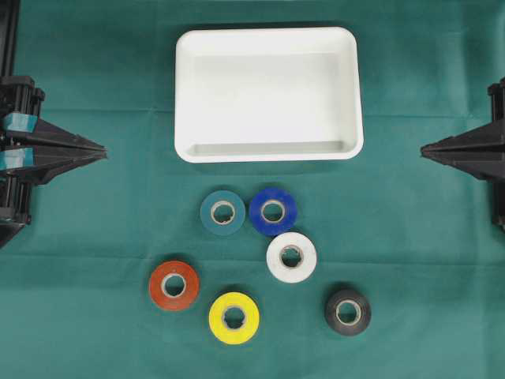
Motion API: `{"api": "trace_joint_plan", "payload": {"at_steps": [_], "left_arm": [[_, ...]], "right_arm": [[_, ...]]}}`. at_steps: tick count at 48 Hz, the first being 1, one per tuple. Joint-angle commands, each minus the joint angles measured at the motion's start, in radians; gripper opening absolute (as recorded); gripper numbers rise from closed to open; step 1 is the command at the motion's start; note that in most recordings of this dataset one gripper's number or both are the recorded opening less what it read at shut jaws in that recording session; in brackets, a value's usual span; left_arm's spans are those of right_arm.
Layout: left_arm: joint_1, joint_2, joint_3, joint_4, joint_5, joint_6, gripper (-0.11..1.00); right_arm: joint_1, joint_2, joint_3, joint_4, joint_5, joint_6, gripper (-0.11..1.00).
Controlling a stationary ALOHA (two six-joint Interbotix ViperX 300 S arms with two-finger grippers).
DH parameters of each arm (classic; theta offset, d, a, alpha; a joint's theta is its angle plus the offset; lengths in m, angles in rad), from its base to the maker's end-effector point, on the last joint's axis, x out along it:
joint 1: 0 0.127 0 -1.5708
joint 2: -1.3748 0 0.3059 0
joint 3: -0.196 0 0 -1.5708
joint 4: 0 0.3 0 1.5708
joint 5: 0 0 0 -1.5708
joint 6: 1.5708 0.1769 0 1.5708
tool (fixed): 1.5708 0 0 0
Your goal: Pick up the tape from a random location and place it into the white case.
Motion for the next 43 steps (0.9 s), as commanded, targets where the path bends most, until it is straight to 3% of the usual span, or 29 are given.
{"api": "trace_joint_plan", "payload": {"at_steps": [1, 14, 26, 32, 38, 43], "left_arm": [[-0.005, 0.012, -0.043, 0.002, 0.044, 0.002, 0.01], [-0.005, 0.012, -0.055, 0.002, 0.081, 0.002, 0.01], [-0.005, 0.014, -0.055, 0.002, 0.092, 0.006, 0.04], [-0.005, 0.014, -0.055, 0.002, 0.103, 0.005, 0.26], [-0.005, 0.012, -0.055, 0.002, 0.106, 0.005, 0.66], [-0.005, 0.012, -0.055, 0.002, 0.106, 0.006, 0.92]], "right_arm": [[-0.003, 0.005, -0.029, 0.005, 0.0, 0.003, 0.0], [-0.003, 0.005, -0.069, 0.005, 0.137, 0.011, 0.0], [-0.003, 0.005, -0.074, 0.002, 0.152, 0.011, 0.0], [-0.003, 0.005, -0.074, 0.003, 0.156, 0.012, 0.07], [-0.003, 0.006, -0.077, 0.003, 0.172, 0.012, 0.41], [-0.003, 0.008, -0.081, 0.003, 0.179, 0.012, 0.73]]}}
